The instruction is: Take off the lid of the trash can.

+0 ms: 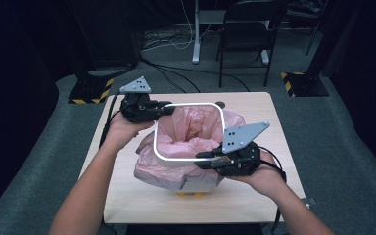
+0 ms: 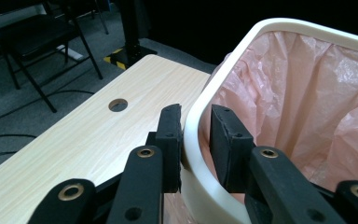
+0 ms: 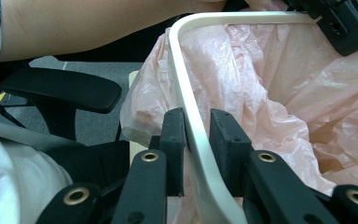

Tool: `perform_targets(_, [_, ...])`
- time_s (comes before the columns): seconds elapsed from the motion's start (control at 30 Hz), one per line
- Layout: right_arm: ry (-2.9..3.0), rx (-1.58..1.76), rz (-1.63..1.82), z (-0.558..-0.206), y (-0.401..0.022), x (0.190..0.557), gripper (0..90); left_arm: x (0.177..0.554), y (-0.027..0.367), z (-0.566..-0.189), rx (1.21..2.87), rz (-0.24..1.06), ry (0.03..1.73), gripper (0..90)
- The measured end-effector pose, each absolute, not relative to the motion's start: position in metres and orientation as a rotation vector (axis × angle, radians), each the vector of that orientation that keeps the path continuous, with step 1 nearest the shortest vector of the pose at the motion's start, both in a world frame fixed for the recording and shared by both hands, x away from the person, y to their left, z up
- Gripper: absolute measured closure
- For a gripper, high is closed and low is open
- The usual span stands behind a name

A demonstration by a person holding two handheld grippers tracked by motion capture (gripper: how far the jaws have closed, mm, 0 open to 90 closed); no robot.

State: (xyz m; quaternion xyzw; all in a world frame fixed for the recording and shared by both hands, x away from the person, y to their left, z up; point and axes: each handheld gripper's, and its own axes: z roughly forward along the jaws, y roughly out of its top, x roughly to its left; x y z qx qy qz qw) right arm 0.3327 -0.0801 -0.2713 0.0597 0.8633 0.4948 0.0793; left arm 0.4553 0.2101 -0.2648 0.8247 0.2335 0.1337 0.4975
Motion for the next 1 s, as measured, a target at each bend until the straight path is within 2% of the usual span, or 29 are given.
perform_targets(1.0, [2.596, 0.151, 1.509, -0.2694, -0.0815, 0.3354, 77.8, 0.4557, 0.2071, -0.2602, 2.027, 0.337, 0.542, 76.2])
